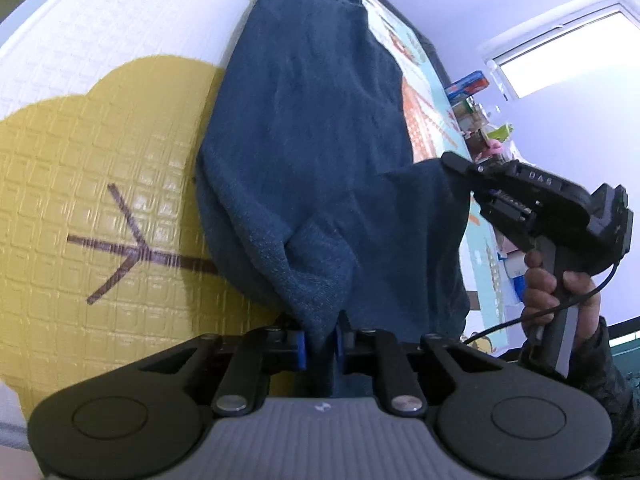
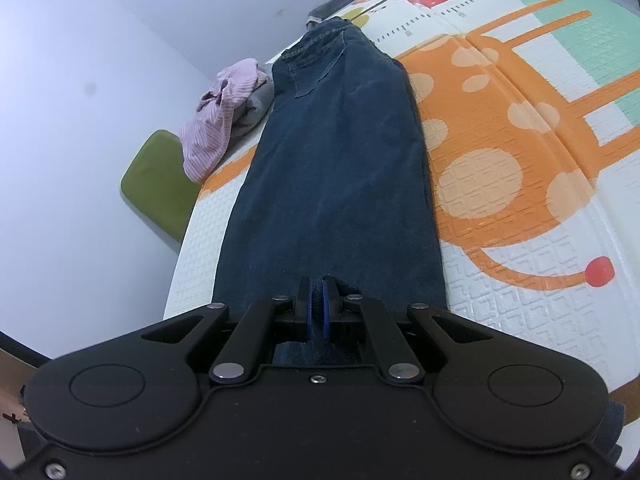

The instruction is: Fold clothes

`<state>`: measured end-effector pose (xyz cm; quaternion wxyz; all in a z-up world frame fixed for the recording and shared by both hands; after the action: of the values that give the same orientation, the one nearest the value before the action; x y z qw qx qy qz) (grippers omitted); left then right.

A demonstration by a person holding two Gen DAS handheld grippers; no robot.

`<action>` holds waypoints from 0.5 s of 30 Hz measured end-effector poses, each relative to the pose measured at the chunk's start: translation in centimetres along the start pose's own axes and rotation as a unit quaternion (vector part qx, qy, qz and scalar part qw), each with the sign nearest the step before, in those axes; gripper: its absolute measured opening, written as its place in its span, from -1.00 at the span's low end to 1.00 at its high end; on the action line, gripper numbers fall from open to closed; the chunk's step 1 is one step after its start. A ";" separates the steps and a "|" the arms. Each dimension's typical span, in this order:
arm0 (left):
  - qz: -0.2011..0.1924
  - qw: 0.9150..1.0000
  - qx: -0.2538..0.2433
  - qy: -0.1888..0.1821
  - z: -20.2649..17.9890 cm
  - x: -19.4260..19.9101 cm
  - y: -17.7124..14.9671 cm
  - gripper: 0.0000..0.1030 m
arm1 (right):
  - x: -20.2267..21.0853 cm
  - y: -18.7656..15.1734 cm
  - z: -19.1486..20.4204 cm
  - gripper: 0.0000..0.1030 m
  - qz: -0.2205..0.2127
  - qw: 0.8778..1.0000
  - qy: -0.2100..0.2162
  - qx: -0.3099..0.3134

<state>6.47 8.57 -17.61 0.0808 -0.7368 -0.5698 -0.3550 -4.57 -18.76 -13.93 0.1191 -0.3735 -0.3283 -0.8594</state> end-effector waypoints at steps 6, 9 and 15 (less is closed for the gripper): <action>-0.018 0.999 -0.032 -0.011 -2.1 -0.3 2.2 -0.75 | 1.0 -0.1 -0.2 -0.74 -0.007 1.000 -0.017 -0.001; -0.025 0.998 -0.048 -0.012 -3.0 -0.7 3.6 -0.75 | 1.8 -0.2 -0.5 -0.68 -0.019 0.999 -0.028 -0.004; -0.041 0.998 -0.055 -0.006 -3.5 -1.7 6.6 -0.76 | 3.9 -0.7 -1.9 -0.54 -0.035 0.998 -0.045 -0.019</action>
<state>10.71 3.17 -14.18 0.0225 -0.7182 -0.5798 -0.3841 -8.59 -19.31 -12.42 0.0674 -0.4019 -0.3299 -0.8515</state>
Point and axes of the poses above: each gripper's, at about its wrist camera, not at the fingertips, and x roughly against the way its jaws point, z to its left, y to its top, the point moved 4 cm from there along -x, roughly the way its jaws point, and after that the axes turned 9 degrees about -y, right-handed, at the moved point
